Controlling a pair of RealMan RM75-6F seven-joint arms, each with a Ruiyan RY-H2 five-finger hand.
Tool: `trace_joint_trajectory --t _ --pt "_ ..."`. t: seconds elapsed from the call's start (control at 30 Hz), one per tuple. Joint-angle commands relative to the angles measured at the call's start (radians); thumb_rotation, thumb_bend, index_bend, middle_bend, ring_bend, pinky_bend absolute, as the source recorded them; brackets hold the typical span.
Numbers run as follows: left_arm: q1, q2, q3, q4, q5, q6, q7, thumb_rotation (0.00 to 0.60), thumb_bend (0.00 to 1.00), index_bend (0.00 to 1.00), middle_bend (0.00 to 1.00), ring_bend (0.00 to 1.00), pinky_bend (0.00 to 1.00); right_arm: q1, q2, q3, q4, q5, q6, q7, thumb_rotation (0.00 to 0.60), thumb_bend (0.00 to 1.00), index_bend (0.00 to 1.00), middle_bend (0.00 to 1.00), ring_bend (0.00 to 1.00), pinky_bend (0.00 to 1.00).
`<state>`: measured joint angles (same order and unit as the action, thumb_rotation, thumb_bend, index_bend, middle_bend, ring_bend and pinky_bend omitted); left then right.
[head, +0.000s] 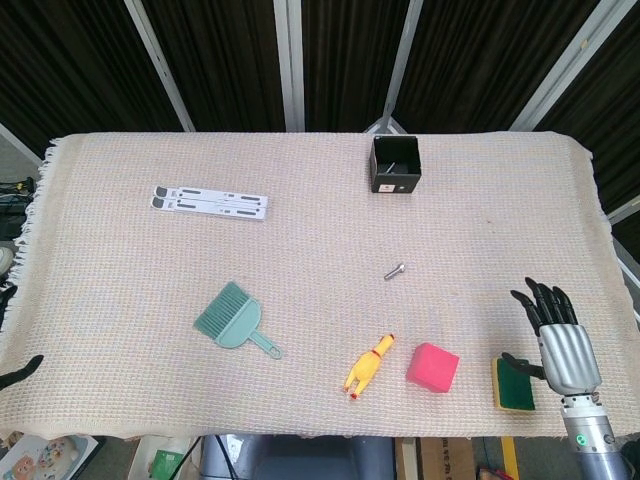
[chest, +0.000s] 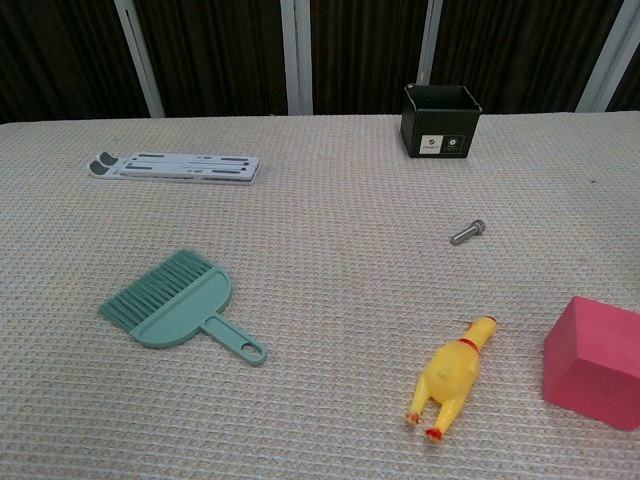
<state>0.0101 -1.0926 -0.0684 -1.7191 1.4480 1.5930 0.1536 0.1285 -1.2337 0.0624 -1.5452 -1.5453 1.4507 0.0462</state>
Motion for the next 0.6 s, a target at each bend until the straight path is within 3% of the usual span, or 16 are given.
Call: trace_joint_trajectory --t 0.03,0.3,0.6 --pt "-0.001 -0.001 0.001 -0.001 0.003 -0.001 0.006 0.600 0.23 0.11 0.00 0.00 0.00 0.034 0.012 0.009 0.008 -0.024 -0.026 0.071 0.600 0.08 0.18 0.05 0.06 0.04" --pt "-0.002 -0.009 0.002 -0.005 0.008 0.003 0.023 0.600 0.23 0.11 0.00 0.00 0.00 0.247 0.091 0.078 0.037 -0.048 -0.275 0.099 0.600 0.08 0.22 0.05 0.06 0.04" --pt "-0.002 -0.011 -0.002 -0.004 -0.004 0.001 0.035 0.600 0.23 0.11 0.00 0.00 0.00 0.455 0.091 0.131 0.055 0.059 -0.591 0.068 0.600 0.08 0.25 0.05 0.09 0.06"
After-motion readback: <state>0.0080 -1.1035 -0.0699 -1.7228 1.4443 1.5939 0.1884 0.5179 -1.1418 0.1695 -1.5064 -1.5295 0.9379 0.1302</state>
